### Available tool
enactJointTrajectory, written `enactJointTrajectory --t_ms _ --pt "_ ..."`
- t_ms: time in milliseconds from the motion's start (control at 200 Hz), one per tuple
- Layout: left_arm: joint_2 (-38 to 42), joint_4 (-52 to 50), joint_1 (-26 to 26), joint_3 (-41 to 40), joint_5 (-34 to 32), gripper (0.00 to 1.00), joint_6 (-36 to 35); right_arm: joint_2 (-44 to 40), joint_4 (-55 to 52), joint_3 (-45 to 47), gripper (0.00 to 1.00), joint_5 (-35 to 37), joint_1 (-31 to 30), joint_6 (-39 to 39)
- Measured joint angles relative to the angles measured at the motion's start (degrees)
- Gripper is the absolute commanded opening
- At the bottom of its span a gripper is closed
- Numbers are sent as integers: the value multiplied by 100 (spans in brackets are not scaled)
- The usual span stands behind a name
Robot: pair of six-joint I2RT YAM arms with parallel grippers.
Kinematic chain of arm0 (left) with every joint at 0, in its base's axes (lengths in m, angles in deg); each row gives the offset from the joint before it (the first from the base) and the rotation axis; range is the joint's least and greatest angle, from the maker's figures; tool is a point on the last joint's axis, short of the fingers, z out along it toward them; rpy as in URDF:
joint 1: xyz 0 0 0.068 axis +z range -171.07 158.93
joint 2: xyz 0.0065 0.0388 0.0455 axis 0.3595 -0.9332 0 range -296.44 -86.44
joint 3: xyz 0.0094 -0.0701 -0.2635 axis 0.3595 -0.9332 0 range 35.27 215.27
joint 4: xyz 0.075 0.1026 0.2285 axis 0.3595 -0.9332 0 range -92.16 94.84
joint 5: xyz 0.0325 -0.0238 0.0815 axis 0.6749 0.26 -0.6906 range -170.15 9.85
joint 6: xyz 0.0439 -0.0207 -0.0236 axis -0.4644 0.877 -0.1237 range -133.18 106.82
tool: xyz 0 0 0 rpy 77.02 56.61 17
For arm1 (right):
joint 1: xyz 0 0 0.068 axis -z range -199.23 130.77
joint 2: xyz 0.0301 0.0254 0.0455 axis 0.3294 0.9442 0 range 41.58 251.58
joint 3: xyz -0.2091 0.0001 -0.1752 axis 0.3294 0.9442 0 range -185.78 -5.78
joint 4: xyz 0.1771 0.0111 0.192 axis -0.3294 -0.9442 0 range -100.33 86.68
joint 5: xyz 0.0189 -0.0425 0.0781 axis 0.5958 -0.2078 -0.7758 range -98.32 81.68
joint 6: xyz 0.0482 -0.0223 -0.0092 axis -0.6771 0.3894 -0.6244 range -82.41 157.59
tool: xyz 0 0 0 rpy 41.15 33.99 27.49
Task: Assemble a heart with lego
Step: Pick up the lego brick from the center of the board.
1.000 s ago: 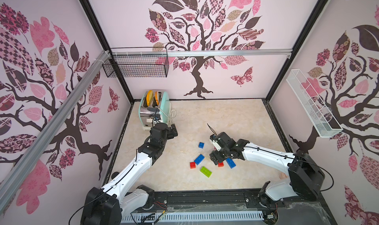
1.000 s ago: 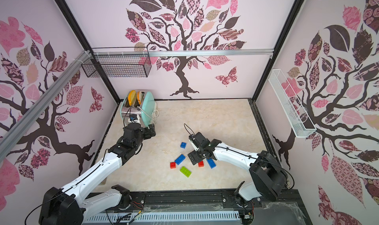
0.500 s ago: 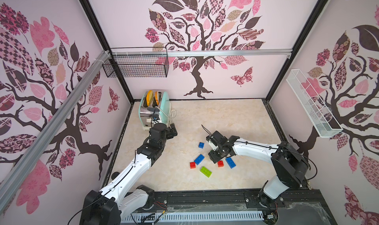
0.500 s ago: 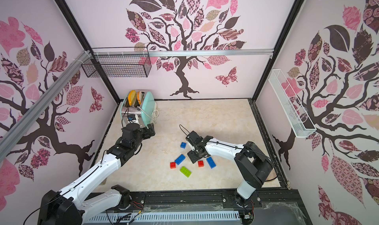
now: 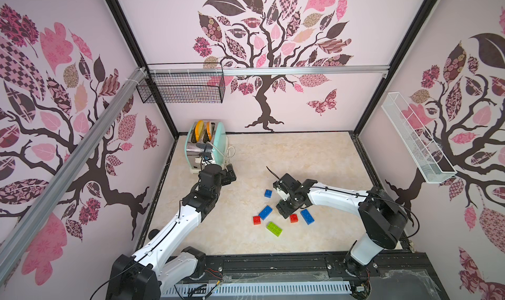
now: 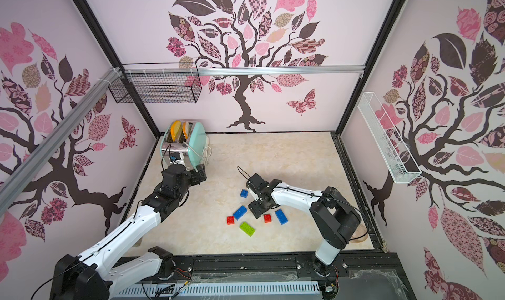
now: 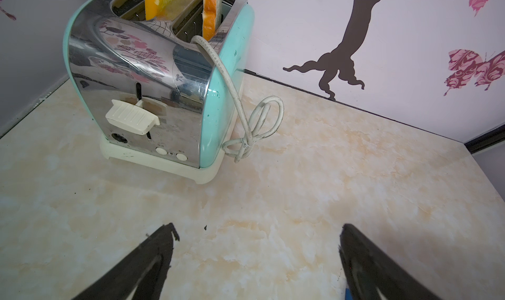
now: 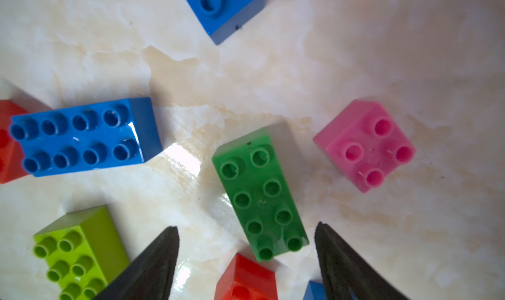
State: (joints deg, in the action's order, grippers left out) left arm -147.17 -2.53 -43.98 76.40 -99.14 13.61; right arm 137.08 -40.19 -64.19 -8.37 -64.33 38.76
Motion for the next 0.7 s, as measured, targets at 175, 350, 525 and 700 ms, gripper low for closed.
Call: enactJointTrajectory --t_ms 175,350,525,700 --pt "4 2 -2 0 -2 97 -2 203 -13 -125 72 -35 0 146" --pt "4 0 -2 0 0 97 0 337 -35 -157 69 -28 0 260" --pt "4 0 -2 0 4 97 0 398 -39 -251 55 -28 0 358" --pt "4 -2 0 0 44 97 17 492 -46 -361 41 -33 0 420"
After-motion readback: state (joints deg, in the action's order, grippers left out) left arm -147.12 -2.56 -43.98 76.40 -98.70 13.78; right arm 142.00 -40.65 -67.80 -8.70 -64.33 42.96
